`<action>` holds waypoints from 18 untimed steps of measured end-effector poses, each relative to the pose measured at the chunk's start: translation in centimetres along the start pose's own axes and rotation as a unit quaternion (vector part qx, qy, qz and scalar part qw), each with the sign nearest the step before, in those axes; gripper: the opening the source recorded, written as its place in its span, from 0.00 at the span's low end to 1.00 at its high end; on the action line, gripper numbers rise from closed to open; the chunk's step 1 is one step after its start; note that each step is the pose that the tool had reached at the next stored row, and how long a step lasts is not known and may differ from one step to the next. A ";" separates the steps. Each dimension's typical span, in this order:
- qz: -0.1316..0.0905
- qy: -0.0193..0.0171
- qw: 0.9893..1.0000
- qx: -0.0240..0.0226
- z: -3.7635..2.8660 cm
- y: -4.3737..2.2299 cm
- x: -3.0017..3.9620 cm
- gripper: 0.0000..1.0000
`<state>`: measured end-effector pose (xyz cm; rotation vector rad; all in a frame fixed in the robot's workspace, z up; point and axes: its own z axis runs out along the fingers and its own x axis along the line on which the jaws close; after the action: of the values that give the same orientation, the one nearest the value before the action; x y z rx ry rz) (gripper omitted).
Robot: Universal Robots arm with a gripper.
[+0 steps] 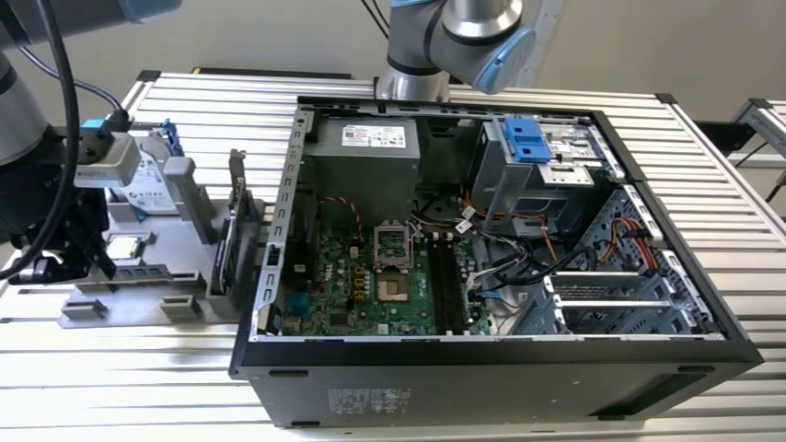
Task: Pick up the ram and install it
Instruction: 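Pick up the ram and move it above insertion slot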
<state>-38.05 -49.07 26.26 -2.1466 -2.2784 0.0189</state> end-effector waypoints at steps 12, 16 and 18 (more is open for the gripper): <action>0.000 0.000 1.000 0.000 -0.85 -0.02 0.00 0.00; 0.000 0.000 1.000 0.000 -1.17 -0.01 -0.01 0.00; 0.000 0.000 1.000 0.000 -1.26 -0.01 0.00 0.00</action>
<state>-38.04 -49.07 27.52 -2.1465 -2.2786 0.0186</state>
